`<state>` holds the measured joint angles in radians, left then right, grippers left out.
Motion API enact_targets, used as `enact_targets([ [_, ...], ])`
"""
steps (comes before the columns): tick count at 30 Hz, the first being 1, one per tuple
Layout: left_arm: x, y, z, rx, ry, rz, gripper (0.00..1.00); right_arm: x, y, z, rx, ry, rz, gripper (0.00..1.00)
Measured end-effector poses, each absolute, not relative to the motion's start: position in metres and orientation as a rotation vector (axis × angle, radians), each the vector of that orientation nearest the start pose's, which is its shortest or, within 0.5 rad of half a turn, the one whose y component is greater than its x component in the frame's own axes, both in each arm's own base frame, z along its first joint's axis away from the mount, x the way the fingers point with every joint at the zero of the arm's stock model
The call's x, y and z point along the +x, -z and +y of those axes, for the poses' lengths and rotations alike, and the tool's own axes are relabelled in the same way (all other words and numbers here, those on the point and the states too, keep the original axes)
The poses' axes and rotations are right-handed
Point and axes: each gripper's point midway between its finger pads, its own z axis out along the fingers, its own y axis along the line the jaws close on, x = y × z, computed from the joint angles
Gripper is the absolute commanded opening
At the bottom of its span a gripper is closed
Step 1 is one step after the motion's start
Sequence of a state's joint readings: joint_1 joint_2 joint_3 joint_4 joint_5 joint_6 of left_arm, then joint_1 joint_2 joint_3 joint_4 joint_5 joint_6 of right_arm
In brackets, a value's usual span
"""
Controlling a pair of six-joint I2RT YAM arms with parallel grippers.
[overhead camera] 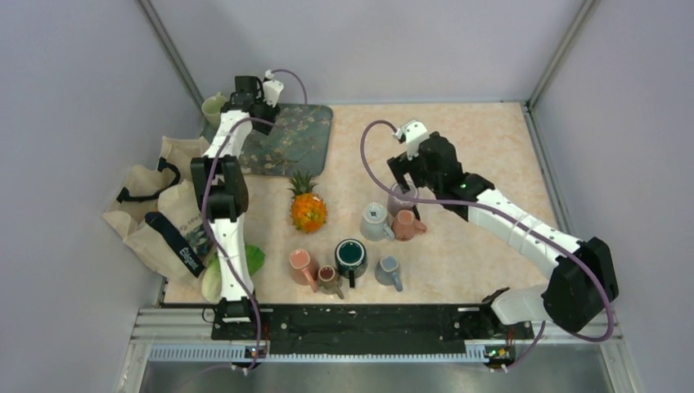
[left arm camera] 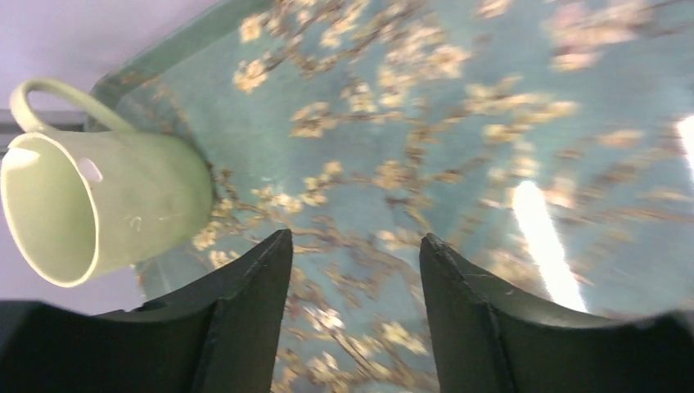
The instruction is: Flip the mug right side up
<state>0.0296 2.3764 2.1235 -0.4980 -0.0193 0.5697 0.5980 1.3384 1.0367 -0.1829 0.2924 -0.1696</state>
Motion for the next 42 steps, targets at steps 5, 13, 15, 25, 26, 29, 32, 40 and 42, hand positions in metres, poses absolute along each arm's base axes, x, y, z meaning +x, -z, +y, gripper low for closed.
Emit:
enact_targets([
  [5,0.581,-0.162,-0.011,0.587,0.009,2.225,0.70,0.332,-0.190,0.213,-0.810,-0.198,1.977,0.89],
  [13,0.487,-0.206,-0.055,0.557,0.337,2.243,0.70,0.274,-0.137,0.261,-1.181,-0.302,2.020,0.66],
  [15,0.468,-0.199,-0.059,0.548,0.381,2.274,0.70,0.261,-0.118,0.265,-1.245,-0.272,2.064,0.62],
  [25,0.424,-0.160,-0.064,0.503,0.469,2.407,0.69,0.242,-0.097,0.255,-1.134,-0.192,2.166,0.53],
  [26,0.423,-0.159,-0.064,0.498,0.475,2.411,0.69,0.242,-0.095,0.255,-1.113,-0.190,2.176,0.55],
  [29,0.423,-0.160,-0.066,0.487,0.491,2.410,0.69,0.244,-0.093,0.253,-1.053,-0.182,2.199,0.57],
  [32,0.423,-0.160,-0.067,0.482,0.498,2.410,0.69,0.245,-0.090,0.254,-0.993,-0.198,2.212,0.53],
  [40,0.422,-0.159,-0.069,0.456,0.514,2.417,0.68,0.242,-0.069,0.254,-0.938,-0.220,2.238,0.51],
  [42,0.422,-0.159,-0.069,0.455,0.517,2.417,0.68,0.243,-0.062,0.254,-0.938,-0.216,2.243,0.48],
])
